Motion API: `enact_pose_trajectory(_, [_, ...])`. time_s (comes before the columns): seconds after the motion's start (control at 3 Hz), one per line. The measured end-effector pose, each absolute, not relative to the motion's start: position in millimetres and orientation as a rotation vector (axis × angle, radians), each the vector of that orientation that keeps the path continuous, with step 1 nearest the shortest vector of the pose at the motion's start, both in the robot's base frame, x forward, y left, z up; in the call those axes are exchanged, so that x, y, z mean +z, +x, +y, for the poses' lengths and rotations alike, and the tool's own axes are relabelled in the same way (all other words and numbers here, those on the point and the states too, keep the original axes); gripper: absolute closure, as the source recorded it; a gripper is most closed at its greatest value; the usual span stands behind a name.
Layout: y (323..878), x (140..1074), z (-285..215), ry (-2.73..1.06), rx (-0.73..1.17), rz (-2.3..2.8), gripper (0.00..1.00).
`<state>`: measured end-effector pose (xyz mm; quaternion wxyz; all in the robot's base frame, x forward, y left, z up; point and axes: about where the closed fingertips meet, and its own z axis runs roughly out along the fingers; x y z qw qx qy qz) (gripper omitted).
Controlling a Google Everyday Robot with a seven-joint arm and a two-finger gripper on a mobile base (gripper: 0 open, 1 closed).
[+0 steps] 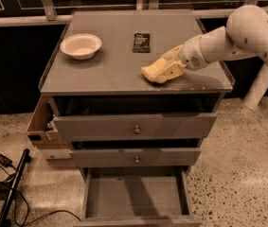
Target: Pick sponge from bottom drawer and place on counter
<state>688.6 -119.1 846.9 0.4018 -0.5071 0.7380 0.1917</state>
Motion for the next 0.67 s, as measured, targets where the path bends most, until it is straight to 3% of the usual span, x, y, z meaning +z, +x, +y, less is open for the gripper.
enact_pose_trajectory(0.33, [688.6, 846.9, -119.0, -1.282, 0.485, 1.865, 0.03])
enact_pose_trajectory(0.67, [688.6, 846.9, -119.0, -1.282, 0.485, 1.865, 0.0])
